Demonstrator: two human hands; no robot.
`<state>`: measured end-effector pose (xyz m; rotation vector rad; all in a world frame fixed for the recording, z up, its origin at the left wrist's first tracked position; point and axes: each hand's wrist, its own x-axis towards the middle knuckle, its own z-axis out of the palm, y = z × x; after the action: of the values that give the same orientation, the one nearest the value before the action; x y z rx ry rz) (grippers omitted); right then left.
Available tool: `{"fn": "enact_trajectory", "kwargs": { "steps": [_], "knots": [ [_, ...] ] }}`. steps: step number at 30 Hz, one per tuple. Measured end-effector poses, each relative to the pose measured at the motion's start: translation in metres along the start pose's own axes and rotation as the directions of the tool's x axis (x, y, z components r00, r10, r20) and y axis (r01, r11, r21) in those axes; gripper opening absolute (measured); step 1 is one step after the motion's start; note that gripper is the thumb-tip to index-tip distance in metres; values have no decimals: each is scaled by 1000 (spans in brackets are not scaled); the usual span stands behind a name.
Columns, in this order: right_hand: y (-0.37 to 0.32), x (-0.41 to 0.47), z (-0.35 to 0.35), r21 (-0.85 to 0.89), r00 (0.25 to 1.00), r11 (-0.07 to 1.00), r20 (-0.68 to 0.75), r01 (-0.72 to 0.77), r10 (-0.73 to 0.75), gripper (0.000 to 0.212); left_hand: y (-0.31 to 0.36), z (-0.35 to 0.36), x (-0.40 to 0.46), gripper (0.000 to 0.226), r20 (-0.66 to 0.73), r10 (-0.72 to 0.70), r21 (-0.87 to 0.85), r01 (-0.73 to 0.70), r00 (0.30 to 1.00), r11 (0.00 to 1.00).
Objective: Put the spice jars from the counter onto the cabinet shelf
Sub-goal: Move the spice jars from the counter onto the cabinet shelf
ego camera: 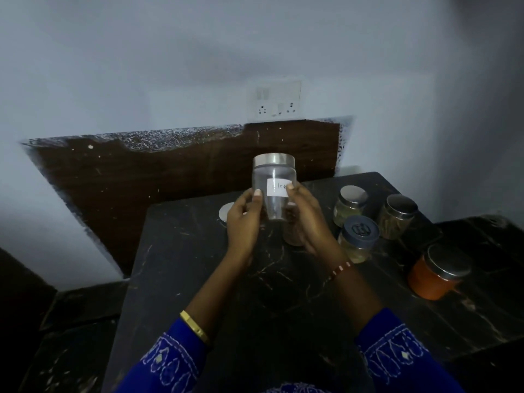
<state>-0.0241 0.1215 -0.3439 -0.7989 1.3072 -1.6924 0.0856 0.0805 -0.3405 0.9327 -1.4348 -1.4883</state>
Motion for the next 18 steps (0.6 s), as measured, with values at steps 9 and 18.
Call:
{"fn": "enact_trajectory", "kwargs": {
  "steps": [9, 18],
  "knots": [
    [-99, 45, 34, 15, 942, 965, 216, 261, -258, 36, 92, -7, 57, 35, -82, 309, 25, -308, 948, 951],
    [-242, 88, 86, -163, 772, 766, 288, 622, -566, 45, 235, -5, 104, 42, -167, 659, 191, -631, 734, 752]
  ]
}}
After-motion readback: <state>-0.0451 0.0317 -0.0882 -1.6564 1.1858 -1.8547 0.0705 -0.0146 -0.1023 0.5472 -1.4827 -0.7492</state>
